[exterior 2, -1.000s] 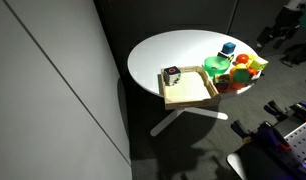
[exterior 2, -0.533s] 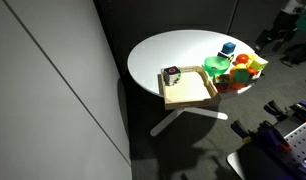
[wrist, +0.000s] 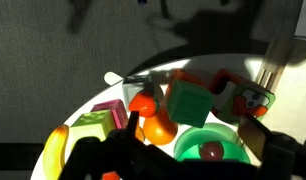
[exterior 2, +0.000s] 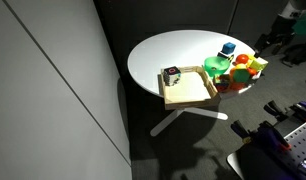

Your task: Put the green block on the wooden tray

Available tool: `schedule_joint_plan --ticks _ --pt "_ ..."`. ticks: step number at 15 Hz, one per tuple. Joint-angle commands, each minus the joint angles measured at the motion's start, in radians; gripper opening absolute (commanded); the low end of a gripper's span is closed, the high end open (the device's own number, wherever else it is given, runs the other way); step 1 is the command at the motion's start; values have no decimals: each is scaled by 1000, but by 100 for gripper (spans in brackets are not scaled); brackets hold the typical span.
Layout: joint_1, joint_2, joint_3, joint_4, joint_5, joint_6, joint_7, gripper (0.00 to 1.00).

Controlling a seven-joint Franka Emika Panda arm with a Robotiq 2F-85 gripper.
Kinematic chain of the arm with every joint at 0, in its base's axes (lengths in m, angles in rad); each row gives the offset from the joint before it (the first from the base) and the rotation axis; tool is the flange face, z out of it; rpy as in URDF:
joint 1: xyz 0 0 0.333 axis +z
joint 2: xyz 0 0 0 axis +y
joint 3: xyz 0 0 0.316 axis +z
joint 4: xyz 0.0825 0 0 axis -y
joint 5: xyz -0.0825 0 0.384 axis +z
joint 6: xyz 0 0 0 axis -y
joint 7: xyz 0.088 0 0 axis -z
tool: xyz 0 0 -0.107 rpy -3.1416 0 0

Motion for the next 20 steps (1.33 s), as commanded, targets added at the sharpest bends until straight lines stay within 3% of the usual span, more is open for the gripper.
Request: schedule_joint_plan --ticks 1,13,20 --pt "-15 68 18 12 -23 45 53 100" --pt "35 236 44 42 -113 202 321 100" --pt "76 324 34 112 -135 214 360 100"
